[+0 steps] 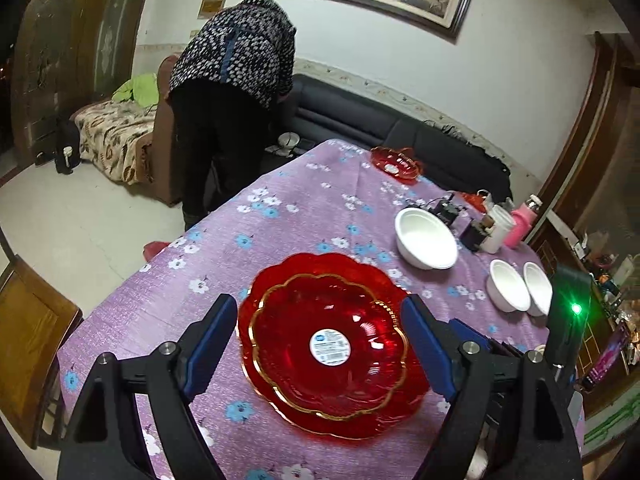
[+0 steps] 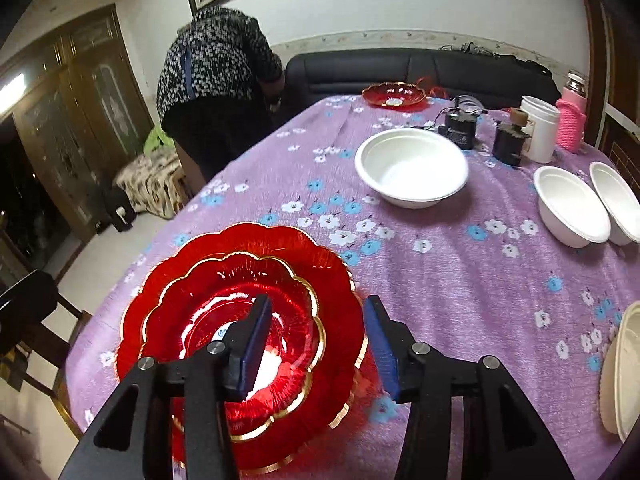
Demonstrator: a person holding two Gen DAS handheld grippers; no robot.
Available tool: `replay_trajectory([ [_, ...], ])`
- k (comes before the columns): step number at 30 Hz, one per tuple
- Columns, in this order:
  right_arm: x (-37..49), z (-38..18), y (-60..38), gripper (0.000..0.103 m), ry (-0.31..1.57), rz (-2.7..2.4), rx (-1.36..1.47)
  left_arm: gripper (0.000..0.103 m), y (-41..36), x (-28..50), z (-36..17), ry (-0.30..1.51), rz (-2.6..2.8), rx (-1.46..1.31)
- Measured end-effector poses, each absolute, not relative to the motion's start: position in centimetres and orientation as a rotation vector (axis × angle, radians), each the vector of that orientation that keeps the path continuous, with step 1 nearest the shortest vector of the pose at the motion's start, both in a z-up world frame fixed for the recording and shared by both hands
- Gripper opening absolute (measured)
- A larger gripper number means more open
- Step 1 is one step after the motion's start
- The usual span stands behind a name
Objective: Organize plates and bowls
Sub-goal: 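Move the right gripper to the rim of the beige bowl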
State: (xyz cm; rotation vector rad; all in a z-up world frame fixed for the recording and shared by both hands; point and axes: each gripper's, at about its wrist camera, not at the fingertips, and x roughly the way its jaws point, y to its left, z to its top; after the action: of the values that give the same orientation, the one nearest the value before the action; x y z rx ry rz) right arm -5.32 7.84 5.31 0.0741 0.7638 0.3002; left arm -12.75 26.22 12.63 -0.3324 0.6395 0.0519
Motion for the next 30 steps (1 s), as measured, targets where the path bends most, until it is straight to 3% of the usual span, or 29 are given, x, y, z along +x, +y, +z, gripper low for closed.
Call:
replay_trajectory([
  [5, -7.3, 6.1, 4.8, 0.052, 0.715, 0.284, 0.09, 0.084, 24.8, -14.3, 13.7, 0.548, 0.048, -0.305],
  [12, -10.3, 7.2, -1.4, 0.059, 0.626, 0.19, 0.082, 0.102, 23.7, -16.2, 15.4, 0.399, 0.103, -0.312],
  [30, -19.0, 7.0, -19.7, 0.066, 0.566, -0.193, 0.222, 0.103, 17.0, -14.6, 12.8, 0.548, -0.09, -0.207],
])
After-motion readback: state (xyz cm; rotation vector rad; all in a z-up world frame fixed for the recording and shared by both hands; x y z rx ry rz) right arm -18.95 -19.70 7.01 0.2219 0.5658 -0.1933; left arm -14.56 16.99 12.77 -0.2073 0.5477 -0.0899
